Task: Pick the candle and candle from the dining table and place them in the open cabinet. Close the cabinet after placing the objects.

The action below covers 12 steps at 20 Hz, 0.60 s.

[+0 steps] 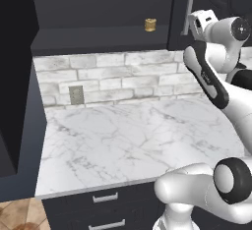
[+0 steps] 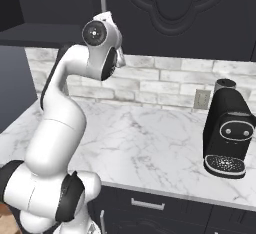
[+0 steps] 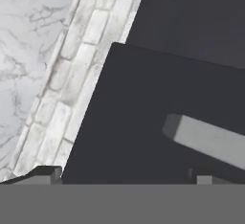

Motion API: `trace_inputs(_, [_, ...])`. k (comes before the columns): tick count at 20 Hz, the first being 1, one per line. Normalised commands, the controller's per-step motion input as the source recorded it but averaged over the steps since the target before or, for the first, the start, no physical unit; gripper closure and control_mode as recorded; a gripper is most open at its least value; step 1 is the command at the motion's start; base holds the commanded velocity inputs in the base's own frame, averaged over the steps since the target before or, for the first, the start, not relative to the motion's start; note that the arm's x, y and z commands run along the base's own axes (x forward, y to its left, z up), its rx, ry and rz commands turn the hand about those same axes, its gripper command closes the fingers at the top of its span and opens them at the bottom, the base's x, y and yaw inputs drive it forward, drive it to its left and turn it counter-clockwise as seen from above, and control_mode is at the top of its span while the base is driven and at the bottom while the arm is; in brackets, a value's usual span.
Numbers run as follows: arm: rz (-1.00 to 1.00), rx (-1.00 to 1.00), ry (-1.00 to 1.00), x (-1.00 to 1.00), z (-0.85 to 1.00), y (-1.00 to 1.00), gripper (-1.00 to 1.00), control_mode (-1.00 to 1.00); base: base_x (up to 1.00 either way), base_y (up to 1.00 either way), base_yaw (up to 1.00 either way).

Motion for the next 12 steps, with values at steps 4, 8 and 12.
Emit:
trace_inputs(4, [0.0,0.04,-0.15,-0.32,-0.05,-0.36,-1.0,-1.0,0.0,0.0,0.0])
trace_inputs(8, [-0.01,0.05,0.07,0.11,-0.22,-0.94,-1.0,-1.0,0.0,0.0,0.0])
trace_inputs(12, [-0.07,0.11,0.16,0.18,-0.19,-1.0,-1.0,-1.0,0.0,0.0,0.0])
